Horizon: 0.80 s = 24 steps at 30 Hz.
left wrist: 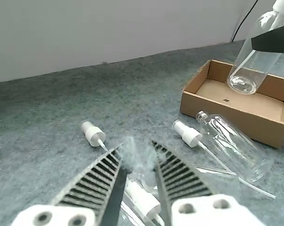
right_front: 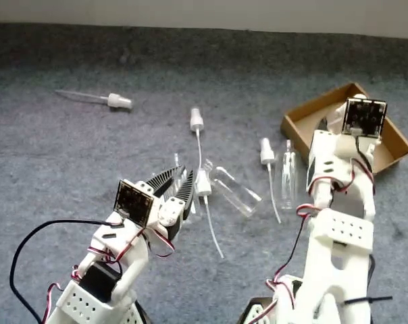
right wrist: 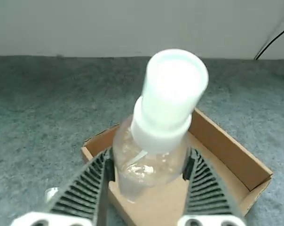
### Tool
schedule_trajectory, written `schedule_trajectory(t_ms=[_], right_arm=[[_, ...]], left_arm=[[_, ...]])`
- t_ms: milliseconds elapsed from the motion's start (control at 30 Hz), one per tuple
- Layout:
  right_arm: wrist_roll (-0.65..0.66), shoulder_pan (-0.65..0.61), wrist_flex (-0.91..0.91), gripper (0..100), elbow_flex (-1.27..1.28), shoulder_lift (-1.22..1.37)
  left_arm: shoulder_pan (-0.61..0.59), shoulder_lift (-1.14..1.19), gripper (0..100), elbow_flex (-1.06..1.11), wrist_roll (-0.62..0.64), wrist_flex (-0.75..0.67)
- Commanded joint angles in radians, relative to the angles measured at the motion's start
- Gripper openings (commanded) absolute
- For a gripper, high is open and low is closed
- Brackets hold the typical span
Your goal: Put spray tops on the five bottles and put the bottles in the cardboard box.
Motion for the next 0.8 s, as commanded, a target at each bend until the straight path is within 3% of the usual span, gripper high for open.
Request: schedule_trajectory(t_ms=[0,433,767], right_arm=[[0.014,0.015,-0.054,7.8,-0.177,0.154],[0.014,0.085,-0.053,7.8,-0.699,0.734],[0.014,0.087,-0.053,7.8,-0.977,1.009]], left_arm=[[-0.018,-0.004,3,0.013,-0.005,0.0],[-0.015,-0.004,3,0.021,-0.008,0.0],[-0.021,-0.004,3,0.021,-0.009,0.0]])
